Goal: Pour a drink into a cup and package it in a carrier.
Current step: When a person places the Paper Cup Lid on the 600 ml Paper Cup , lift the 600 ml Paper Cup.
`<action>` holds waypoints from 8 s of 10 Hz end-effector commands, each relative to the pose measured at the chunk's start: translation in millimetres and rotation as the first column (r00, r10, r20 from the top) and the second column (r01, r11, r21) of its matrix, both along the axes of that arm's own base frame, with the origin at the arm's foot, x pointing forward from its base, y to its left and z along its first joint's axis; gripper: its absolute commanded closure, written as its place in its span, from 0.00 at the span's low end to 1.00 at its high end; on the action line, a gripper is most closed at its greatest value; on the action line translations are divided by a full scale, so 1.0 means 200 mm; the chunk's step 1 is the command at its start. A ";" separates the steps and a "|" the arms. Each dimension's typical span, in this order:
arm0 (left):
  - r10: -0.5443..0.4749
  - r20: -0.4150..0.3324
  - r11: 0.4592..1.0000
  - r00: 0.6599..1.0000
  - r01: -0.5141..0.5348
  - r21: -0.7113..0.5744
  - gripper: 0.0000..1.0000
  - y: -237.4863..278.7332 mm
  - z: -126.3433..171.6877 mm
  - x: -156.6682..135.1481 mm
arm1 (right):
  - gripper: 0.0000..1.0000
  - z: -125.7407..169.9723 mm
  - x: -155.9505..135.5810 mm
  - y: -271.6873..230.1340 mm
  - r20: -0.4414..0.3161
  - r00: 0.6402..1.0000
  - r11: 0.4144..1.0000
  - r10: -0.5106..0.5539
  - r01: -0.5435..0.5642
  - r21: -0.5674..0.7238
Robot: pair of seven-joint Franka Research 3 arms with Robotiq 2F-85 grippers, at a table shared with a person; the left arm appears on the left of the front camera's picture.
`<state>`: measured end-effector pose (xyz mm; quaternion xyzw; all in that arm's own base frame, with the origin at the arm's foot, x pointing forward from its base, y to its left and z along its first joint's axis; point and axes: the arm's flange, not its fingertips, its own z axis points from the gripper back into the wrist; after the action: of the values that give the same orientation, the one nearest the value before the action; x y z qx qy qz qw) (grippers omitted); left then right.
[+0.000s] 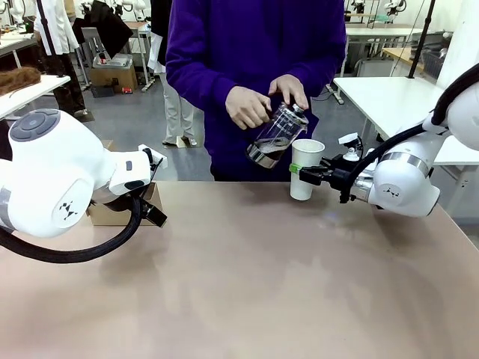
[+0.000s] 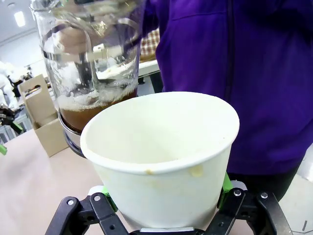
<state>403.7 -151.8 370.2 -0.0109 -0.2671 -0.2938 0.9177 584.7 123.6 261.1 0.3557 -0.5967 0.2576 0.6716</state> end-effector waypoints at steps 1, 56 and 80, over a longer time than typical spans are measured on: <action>-0.001 0.000 1.000 1.000 0.001 -0.002 0.00 0.00 0.00 0.00 | 0.12 0.01 0.00 0.02 0.002 1.000 1.000 -0.013 0.013 0.021; -0.001 0.000 1.000 1.000 0.001 -0.002 0.00 0.00 0.00 0.00 | 0.12 0.01 0.00 0.02 0.002 1.000 1.000 -0.013 0.013 0.021; -0.001 0.000 1.000 1.000 0.001 -0.002 0.00 0.00 0.00 0.00 | 0.12 0.12 -0.05 -0.03 0.008 1.000 1.000 0.013 -0.013 -0.002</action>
<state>403.7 -151.8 370.2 -0.0109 -0.2670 -0.2938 0.9178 583.7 120.5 264.1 0.3549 -0.5978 0.2602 0.6701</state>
